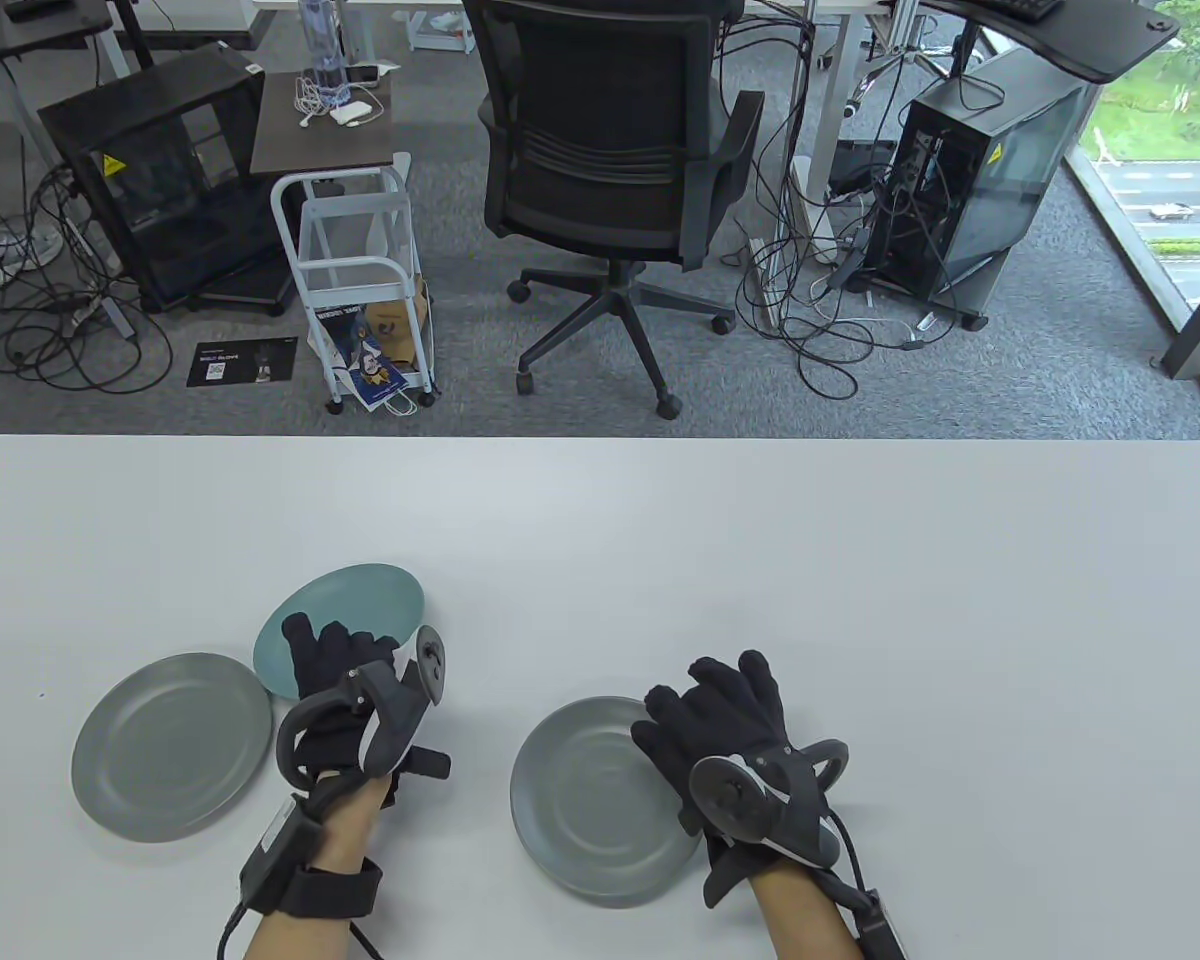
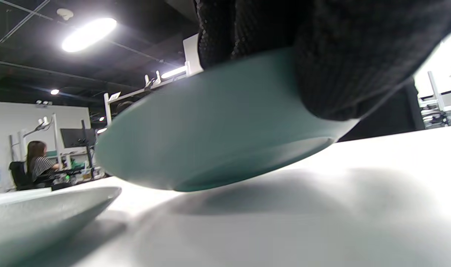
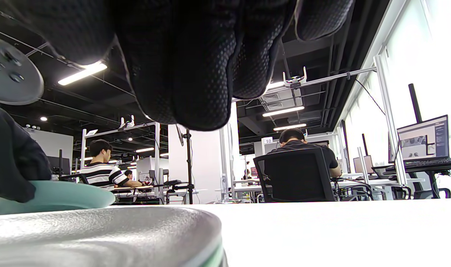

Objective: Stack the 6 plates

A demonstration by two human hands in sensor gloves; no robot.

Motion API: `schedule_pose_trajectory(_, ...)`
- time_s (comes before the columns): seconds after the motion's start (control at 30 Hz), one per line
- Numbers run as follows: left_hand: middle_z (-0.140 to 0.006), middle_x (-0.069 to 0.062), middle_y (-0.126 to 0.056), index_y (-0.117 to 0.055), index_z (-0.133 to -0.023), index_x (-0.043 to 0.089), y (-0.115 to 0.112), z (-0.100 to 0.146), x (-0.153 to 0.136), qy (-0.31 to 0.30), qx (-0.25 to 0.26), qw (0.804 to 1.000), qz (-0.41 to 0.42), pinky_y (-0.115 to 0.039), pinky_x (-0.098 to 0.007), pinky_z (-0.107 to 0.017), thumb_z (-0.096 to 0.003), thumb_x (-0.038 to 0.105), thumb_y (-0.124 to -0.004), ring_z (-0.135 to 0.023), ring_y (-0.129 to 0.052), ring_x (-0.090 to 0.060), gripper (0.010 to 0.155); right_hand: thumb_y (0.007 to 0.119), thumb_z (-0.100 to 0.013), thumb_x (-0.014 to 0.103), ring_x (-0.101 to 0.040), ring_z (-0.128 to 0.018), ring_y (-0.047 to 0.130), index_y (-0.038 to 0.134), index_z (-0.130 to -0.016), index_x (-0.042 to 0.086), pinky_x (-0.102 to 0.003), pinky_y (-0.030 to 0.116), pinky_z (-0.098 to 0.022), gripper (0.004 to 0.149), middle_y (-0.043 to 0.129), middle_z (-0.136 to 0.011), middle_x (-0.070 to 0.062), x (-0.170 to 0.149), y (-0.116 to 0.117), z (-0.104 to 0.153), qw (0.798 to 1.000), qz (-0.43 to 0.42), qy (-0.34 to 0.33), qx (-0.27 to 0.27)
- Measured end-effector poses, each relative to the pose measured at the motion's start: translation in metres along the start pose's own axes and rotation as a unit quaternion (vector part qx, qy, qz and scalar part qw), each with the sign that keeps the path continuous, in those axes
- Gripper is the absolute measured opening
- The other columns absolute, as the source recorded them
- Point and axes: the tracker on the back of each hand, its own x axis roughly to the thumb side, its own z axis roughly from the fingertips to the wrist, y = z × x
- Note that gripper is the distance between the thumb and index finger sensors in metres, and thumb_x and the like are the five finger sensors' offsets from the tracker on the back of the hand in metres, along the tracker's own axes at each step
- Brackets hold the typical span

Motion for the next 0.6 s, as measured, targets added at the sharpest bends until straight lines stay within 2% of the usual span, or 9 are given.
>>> schedule_pose_trajectory(0.2,-0.059,0.013,-0.100,-0.097,-0.060,0.036,0.019,0.027,0.002,-0.028,0.049,0.998,0.025,-0.042,-0.043,-0.090,-0.0259,0.047,-0.100,-0.081,-0.087,-0.004,0.036,0.062,-0.050,0.065,-0.020,-0.092,0.076,0.087,-0.081,0.031,-0.056,0.044,-0.079,0.052,0.094,-0.069,0.008,-0.004,0.000,0.001,1.000,0.001,0.009,0.002)
schedule_pose_trajectory(0.6,-0.057,0.013,-0.101,-0.097,-0.059,0.035,0.040,0.057,0.019,-0.083,0.093,0.991,0.044,-0.043,-0.044,-0.090,-0.0253,0.047,-0.100,-0.079,-0.088,-0.004,0.035,0.063,-0.051,0.064,-0.021,-0.093,0.075,0.084,-0.085,0.030,-0.056,0.043,-0.079,0.053,0.094,-0.070,0.007,-0.014,0.002,0.003,0.999,0.007,0.037,0.009)
